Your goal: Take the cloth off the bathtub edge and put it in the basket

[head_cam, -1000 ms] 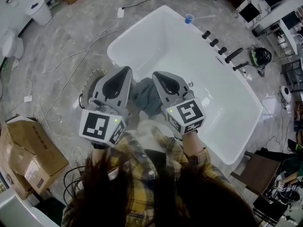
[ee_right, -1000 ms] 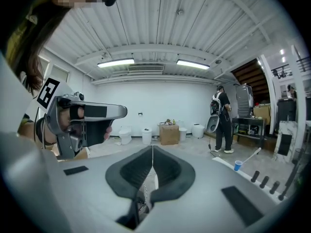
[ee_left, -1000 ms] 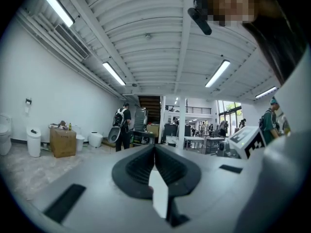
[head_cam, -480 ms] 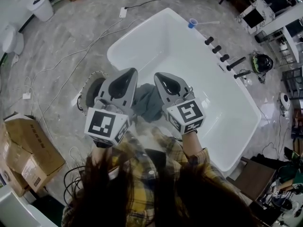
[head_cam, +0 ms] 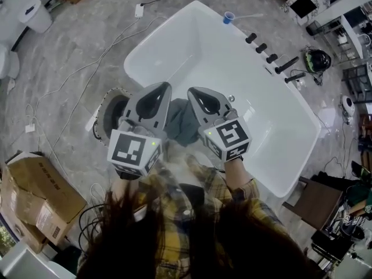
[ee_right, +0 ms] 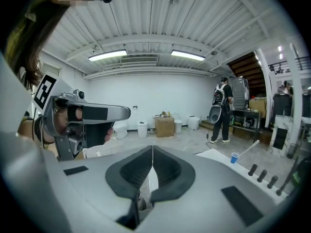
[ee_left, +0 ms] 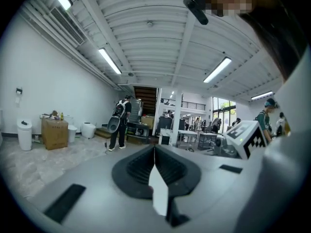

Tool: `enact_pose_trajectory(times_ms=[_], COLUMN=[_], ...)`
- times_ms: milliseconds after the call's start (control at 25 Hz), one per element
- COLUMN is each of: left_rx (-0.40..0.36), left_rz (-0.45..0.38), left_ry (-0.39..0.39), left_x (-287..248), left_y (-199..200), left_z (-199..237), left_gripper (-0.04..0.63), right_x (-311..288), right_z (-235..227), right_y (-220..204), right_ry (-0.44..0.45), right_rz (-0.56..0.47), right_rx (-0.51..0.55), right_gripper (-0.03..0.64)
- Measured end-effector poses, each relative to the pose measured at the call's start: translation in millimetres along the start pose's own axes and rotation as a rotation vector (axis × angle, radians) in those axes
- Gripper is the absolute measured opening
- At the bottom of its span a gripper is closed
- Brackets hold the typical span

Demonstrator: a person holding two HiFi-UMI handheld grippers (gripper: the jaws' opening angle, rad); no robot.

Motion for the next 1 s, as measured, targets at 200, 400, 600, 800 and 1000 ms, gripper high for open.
enact_pose_trajectory(times_ms=[200,400,600,800,1000], left_rx=[0.007,0.039,0.031,0.067,0.102], left_rz=[0.041,0.126,0.201,0.304,0.411], left_ry=[-0.062,-0.132,-0.196,-0.244,-0.307], left_x=[-12,-34,-51,-69,-78], left_y=[-18,-52,-85,-127,-167], left_z=[-2,-13,-24,-34,-46], left_gripper=[0.018,0.018,0.018,0.018,0.018], right_x=[-6,-12,-18,-27,-36], right_z=[-10,-26,-36,-54,-66], right_y=[-19,-43,-74,-119,-165], right_ry=[-0.042,-0.076,-0.089,-0.115,-0.147], right_rz=[0.047,0.095,0.170,0.259,0.327], right_rx=[-0.024,-0.056,-0.080,-0.141,-0.217], right_gripper=[0.017,0.017,0.017,0.018,0.018])
Point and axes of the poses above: the fingertips, and each gripper's own axes: x backward along the fingers, z to its left, y out of its top, the point moved 8 cm from there along x, backward along the fingers, and after that the axes turned 10 degrees about -x, right-handed, at the moved point
